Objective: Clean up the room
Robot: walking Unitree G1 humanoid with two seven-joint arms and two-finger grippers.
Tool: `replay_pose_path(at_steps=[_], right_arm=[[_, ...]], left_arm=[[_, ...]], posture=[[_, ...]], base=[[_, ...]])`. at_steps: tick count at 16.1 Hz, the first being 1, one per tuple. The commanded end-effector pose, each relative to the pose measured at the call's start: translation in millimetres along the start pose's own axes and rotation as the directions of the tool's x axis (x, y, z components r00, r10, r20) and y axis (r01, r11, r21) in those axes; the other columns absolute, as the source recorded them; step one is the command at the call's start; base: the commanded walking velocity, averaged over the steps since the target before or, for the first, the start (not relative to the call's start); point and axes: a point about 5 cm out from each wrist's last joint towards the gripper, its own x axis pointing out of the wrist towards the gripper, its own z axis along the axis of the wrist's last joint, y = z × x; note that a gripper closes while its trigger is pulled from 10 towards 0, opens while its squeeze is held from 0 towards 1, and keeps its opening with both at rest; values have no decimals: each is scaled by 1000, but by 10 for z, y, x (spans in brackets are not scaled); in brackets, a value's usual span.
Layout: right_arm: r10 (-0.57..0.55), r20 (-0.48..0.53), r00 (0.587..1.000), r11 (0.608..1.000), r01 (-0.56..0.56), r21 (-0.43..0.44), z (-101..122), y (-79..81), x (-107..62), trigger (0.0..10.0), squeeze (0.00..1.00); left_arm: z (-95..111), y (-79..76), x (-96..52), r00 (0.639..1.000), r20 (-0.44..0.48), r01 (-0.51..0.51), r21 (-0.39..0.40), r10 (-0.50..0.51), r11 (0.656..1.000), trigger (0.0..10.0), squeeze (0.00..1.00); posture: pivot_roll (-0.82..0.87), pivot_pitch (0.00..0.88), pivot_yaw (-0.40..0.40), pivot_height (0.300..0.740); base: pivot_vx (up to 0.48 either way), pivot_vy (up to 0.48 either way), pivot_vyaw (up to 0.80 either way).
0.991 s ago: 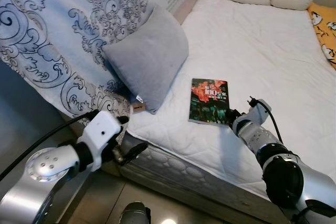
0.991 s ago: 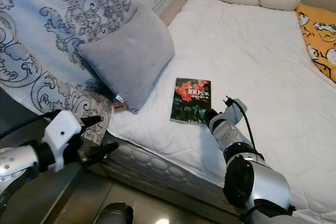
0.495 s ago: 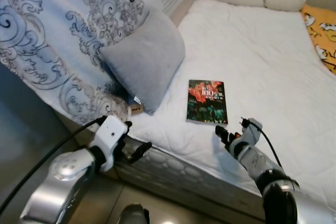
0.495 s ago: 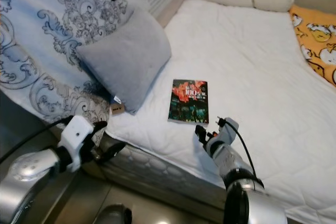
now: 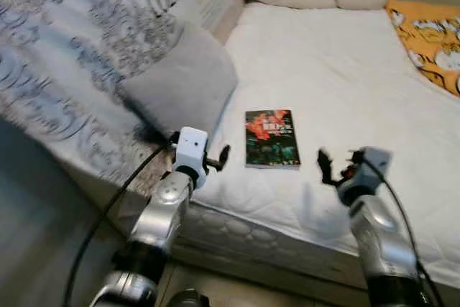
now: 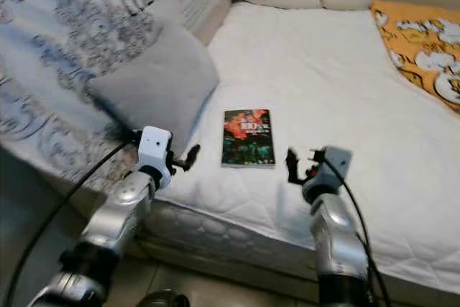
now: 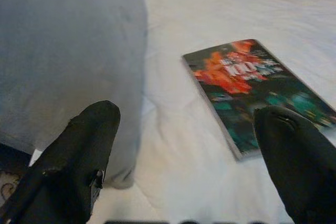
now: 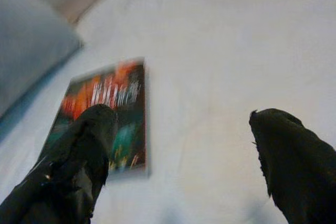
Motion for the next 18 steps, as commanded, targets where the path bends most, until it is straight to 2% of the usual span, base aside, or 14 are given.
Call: replay_pose_path(at_steps=[1,3,4,7,9,13,18], right_arm=[[-9,34,999,998,11,-54,115,45,-80,10000,0],[16,42,999,993,-11,-117,108,84,-198,10000,0],[22,22,1000,990,-19,-137,94,108,-200,10000,0],[8,-15,1000,989,-10,-149,82,132,-208,10000,0],[-10,-29,1000,989,5,-148,74,129,-198,10000,0],[-41,-50,998,986,32,-162,38,128,-223,10000,0],[-60,-64,996,984,48,-174,20,111,-232,10000,0]], left_arm=[[-62,45,11,999,4,-36,-9,36,999,10000,0],[-149,155,-69,998,13,-61,6,61,998,10000,0],[-227,400,-316,991,53,-122,1,122,992,10000,0],[-340,693,-580,974,88,-208,8,207,978,10000,0],[-295,716,-635,971,111,-217,18,214,976,10000,0],[-84,561,-654,973,143,-189,44,181,981,10000,0],[62,511,-695,974,150,-177,54,167,983,10000,0]], posture=[[10,0,67,740],[20,0,44,740],[56,0,10,740],[81,0,-15,740],[92,0,-20,740],[86,0,-2,740],[78,0,9,740]], base=[[0,-480,0],[0,-480,0],[0,-480,0],[0,-480,0],[0,-480,0],[0,-480,0],[0,-480,0]])
